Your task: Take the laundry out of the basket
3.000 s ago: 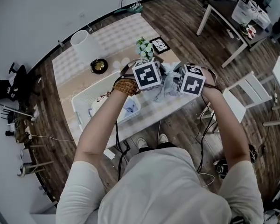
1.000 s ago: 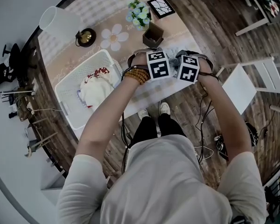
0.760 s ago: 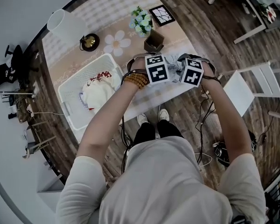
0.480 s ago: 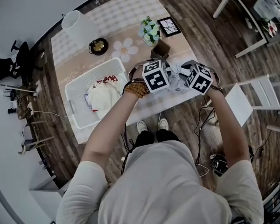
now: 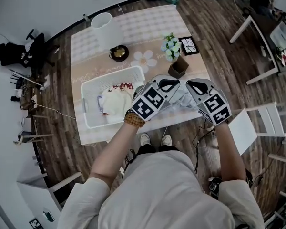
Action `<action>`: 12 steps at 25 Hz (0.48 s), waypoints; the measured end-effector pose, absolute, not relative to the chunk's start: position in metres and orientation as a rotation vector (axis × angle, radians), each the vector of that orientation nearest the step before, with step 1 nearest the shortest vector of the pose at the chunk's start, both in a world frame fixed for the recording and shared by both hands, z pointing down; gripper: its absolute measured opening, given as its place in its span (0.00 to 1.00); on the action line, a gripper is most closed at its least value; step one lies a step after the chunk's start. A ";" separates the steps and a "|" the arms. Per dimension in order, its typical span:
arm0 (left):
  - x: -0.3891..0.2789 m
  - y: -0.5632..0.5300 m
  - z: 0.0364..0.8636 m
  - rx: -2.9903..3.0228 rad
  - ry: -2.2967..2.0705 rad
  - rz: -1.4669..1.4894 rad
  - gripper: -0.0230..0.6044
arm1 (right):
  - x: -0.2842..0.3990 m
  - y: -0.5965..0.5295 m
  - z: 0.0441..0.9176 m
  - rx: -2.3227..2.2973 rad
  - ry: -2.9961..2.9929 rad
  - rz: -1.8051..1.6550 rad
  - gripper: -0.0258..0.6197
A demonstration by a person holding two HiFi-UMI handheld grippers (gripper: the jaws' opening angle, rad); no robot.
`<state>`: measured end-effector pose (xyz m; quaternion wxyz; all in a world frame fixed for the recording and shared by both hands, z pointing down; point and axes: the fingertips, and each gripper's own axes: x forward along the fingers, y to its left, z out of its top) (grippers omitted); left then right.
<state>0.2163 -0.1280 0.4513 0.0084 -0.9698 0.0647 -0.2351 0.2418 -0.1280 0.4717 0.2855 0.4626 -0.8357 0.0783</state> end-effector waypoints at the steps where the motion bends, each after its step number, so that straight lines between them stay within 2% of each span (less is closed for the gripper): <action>1: 0.209 -0.126 0.439 -3.060 0.244 -0.657 0.07 | 0.234 -0.125 0.460 1.264 -2.269 0.207 0.09; 7: 0.156 -0.107 0.381 -3.122 0.457 -0.265 0.07 | 0.180 -0.100 0.403 1.373 -2.483 0.195 0.07; 12: 0.113 -0.084 0.352 -3.130 0.602 -0.072 0.07 | 0.131 -0.083 0.367 1.365 -2.622 0.140 0.07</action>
